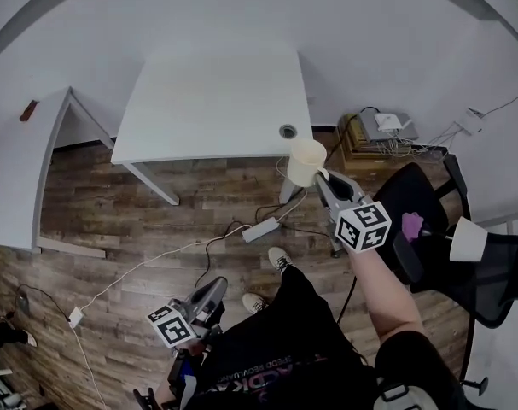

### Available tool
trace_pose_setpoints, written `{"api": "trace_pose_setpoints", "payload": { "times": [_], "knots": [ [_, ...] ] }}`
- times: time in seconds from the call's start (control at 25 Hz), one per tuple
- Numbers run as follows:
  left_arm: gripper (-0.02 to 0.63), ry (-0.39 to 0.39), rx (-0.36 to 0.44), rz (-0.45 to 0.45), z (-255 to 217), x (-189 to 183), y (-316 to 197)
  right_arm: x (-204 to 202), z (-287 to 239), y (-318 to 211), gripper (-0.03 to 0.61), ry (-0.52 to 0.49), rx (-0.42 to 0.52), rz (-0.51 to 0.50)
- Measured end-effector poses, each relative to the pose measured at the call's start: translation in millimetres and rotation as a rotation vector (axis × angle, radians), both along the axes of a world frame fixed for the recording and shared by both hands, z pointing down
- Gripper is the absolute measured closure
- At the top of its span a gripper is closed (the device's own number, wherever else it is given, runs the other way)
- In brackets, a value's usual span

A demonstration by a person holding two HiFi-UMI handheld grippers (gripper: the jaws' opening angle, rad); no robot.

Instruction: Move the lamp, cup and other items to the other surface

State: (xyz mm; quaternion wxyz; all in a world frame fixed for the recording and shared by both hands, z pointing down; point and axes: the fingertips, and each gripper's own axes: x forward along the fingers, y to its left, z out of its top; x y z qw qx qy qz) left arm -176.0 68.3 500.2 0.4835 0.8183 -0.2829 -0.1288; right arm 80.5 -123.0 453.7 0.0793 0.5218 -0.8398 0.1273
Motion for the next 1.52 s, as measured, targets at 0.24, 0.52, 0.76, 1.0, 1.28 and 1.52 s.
{"api": "trace_pose_setpoints", "payload": {
  "times": [0.24, 0.52, 0.76, 1.0, 1.28, 1.52],
  "knots": [
    [0.615, -0.008, 0.021, 0.110, -3, 32, -13, 54, -3, 30, 0.531, -0.013, 0.005, 0.129],
    [0.615, -0.028, 0.022, 0.279, -4, 104, -20, 137, -2, 65, 0.534, -0.010, -0.002, 0.259],
    [0.615, -0.033, -0.002, 0.374, -3, 172, -20, 233, 7, 103, 0.535, -0.023, -0.025, 0.399],
    [0.615, -0.053, -0.006, 0.460, -3, 240, -14, 328, 20, 141, 0.535, -0.025, -0.063, 0.527],
    [0.615, -0.059, -0.055, 0.507, 12, 311, -6, 424, 40, 161, 0.535, -0.002, -0.112, 0.613],
    [0.615, -0.068, -0.104, 0.533, 29, 369, 6, 495, 66, 165, 0.535, 0.011, -0.156, 0.648]
  ]
}}
